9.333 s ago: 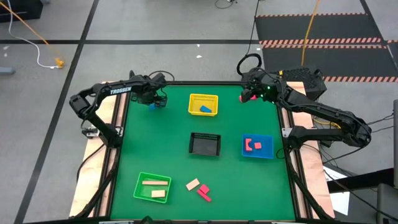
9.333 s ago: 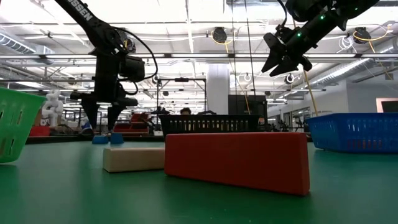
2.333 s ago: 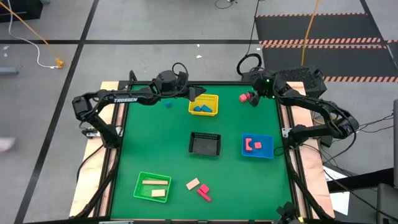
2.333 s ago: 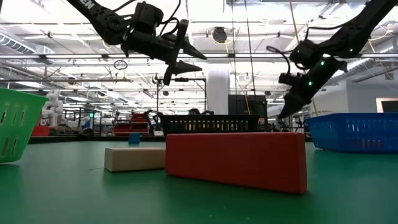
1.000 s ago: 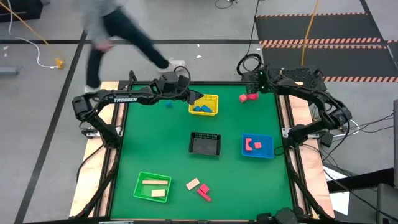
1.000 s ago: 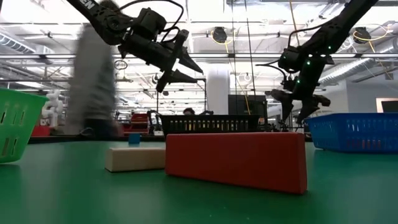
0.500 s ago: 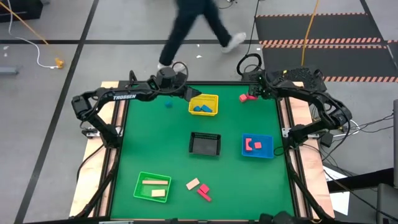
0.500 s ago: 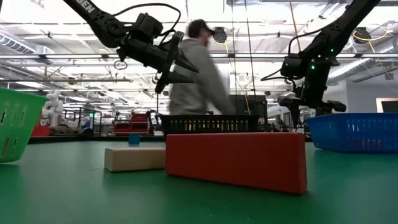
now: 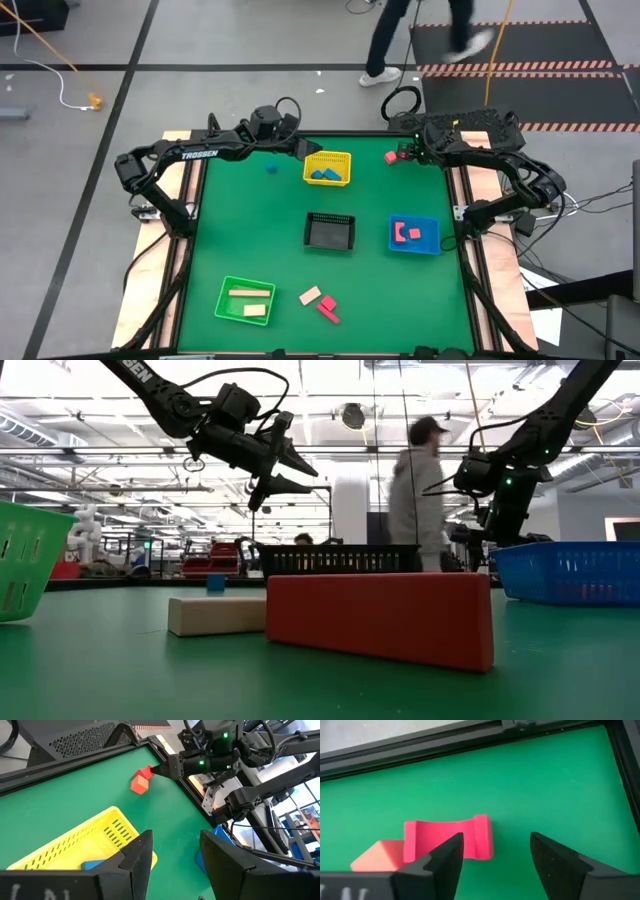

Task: Sort & place blocks by color
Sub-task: Put the top right red block into the black bin

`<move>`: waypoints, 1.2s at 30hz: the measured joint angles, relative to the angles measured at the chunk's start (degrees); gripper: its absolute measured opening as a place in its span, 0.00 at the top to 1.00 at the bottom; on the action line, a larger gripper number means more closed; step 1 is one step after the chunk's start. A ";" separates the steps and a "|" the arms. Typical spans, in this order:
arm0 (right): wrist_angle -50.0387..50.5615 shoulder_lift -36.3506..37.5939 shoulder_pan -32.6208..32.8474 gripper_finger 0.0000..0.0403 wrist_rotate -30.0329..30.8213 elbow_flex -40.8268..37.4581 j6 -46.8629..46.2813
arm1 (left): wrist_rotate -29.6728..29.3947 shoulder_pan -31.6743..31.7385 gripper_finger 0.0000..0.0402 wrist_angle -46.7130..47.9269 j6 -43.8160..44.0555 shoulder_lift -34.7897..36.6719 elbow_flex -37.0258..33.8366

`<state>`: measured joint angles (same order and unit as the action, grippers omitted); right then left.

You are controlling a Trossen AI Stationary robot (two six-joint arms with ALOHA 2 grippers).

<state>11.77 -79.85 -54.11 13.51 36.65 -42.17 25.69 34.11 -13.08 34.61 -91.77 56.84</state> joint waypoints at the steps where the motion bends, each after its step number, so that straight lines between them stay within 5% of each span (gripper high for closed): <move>1: -0.17 0.00 0.20 0.47 0.07 -0.01 0.18 | 0.00 0.00 0.59 0.00 0.02 0.00 0.00; 15: -4.66 -2.60 1.20 0.81 1.19 0.02 1.76 | 0.00 0.00 0.59 0.01 0.15 0.00 0.00; 36: -5.20 -3.69 2.76 0.96 1.68 0.12 2.28 | 0.37 0.00 0.59 0.07 -0.11 0.00 0.00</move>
<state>6.57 -83.55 -51.35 15.19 36.77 -39.88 26.06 34.11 -13.02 34.50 -91.77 56.84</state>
